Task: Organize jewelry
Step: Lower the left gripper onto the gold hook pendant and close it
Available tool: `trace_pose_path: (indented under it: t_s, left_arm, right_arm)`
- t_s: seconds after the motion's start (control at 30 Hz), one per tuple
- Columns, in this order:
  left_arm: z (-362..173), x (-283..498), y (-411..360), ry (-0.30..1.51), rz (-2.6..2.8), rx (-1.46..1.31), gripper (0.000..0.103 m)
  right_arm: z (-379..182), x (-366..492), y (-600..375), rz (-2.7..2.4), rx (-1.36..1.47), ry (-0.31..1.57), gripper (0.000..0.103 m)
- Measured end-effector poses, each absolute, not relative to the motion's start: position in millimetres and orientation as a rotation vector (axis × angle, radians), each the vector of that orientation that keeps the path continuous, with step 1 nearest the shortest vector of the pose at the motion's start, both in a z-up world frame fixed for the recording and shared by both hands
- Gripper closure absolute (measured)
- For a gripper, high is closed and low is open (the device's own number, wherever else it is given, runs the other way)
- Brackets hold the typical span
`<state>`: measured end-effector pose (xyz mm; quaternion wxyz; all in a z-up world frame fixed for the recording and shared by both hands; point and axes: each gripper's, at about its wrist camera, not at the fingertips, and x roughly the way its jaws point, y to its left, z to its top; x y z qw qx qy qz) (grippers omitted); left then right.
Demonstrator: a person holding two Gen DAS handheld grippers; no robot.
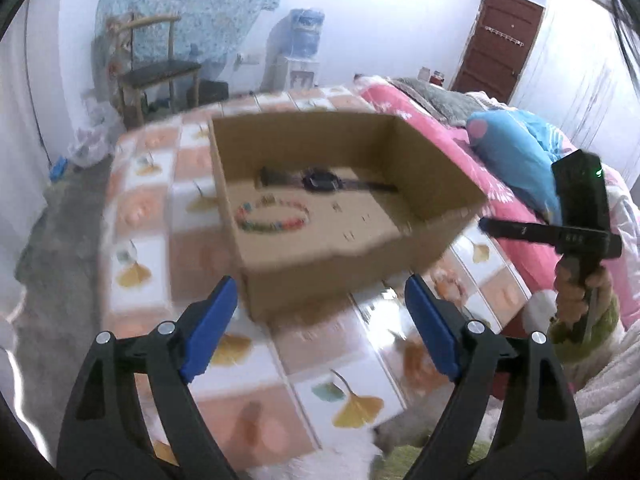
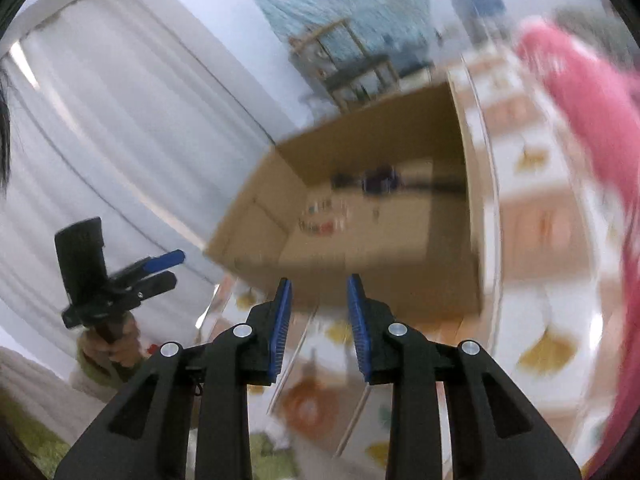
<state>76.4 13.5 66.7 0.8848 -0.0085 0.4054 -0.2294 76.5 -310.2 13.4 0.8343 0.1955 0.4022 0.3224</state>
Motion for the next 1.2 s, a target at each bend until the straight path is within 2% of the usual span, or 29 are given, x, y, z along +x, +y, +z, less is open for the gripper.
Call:
trace_pose_path:
  t_s: [0.17, 0.37, 0.53, 0.8, 0.9, 1.1, 1.2]
  left_arm:
    - [22, 60, -22, 0.859, -0.459, 0.094, 0.021]
    - [-12, 56, -57, 0.814, -0.418, 0.240, 0.022]
    - [-25, 69, -64, 0.846, -0.431, 0.232, 0.039]
    - [-33, 83, -74, 0.880, -0.486, 0.240, 0.077]
    - [-39, 86, -80, 0.900, -0.495, 0.258, 0.085]
    - [-39, 87, -88, 0.896, -0.491, 0.285, 0.089]
    - [-39, 85, -89, 0.889, -0.487, 0.302, 0.096]
  right_arm:
    - [-24, 65, -300, 0.650, 0.458, 0.928, 0.074]
    - [-38, 69, -277, 0.582, 0.364, 0.958, 0.074]
    - [-39, 65, -265, 0.557, 0.285, 0.933, 0.074]
    - [-45, 70, -260, 0.561, 0.264, 0.928, 0.074]
    - [-47, 71, -261, 0.563, 0.276, 0.934, 0.074]
    - [-49, 73, -266, 0.565, 0.292, 0.941, 0.074]
    - [-52, 73, -265, 0.562, 0.291, 0.942, 0.074]
